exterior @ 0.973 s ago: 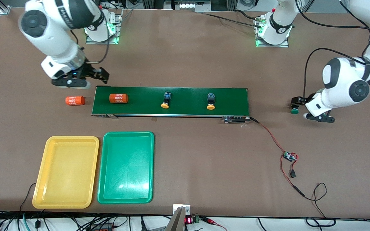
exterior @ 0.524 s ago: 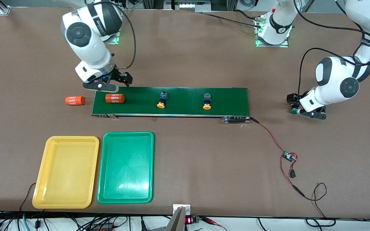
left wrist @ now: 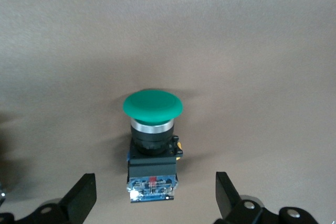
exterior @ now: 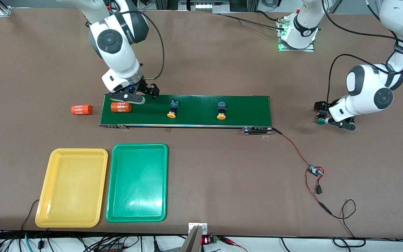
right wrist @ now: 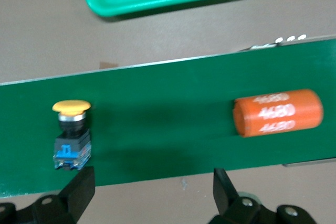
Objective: Sort buttons by color to trays
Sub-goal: 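Grasp the green button with the left gripper while the right gripper reaches the belt, then lift the green button with the left gripper while the right gripper grasps the yellow button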
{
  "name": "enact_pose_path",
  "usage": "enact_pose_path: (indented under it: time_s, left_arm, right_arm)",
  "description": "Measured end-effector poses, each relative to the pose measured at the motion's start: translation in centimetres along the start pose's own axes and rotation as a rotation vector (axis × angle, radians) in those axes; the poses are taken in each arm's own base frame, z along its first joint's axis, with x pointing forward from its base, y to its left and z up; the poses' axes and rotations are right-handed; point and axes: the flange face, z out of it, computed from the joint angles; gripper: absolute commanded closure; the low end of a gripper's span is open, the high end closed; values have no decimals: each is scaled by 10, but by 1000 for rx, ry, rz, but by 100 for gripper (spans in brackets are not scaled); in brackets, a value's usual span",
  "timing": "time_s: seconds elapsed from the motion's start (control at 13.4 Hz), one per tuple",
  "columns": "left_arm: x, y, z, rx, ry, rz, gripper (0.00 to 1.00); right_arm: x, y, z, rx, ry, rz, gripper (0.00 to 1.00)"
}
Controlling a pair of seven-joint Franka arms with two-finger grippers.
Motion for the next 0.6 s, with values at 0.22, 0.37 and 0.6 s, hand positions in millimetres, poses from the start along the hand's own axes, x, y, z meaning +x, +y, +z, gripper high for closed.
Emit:
enact_pose_path:
  time_s: [0.22, 0.37, 0.6]
  left_arm:
    - [-2, 1, 6, -6, -10, 0, 12]
    - [-3, 2, 7, -8, -14, 1, 26]
    - [-5, 2, 9, -10, -19, 2, 49]
  right_arm:
    - [-7, -12, 19, -8, -9, -7, 0]
    - [-6, -15, 27, -2, -10, 0, 0]
    - [-5, -18, 37, 7, -7, 5, 0]
